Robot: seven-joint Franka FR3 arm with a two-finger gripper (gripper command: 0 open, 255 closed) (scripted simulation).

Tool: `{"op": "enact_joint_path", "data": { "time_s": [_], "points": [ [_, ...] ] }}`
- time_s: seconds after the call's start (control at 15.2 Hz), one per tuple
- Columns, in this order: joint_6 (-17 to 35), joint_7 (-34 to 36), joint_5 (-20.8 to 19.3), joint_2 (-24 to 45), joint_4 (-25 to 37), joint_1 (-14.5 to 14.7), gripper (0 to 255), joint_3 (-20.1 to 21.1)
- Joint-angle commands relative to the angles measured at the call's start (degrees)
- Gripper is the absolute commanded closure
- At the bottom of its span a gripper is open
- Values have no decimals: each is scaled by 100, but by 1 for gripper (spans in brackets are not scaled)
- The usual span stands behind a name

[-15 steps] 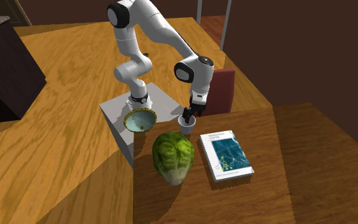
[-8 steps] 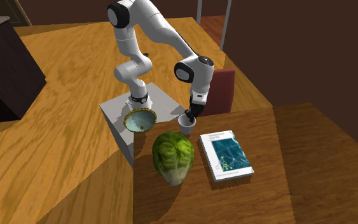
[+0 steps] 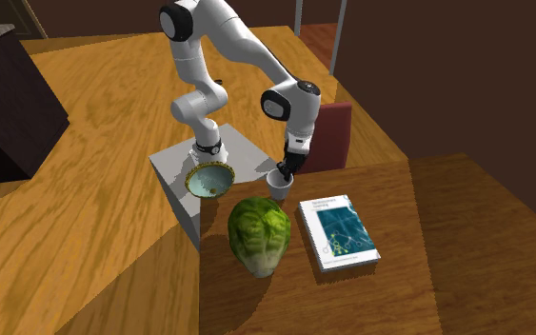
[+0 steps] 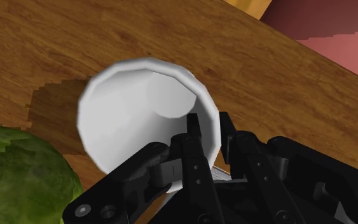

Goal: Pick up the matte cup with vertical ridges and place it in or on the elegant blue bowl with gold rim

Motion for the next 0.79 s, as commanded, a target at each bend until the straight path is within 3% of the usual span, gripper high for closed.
{"op": "enact_joint_path", "data": {
  "time_s": [0.0,0.73],
  "points": [
    [-157,-36,32,-93,66,4,255,-2],
    [-1011,-197,155,-475,552,20,255,-16]
  ]
}}
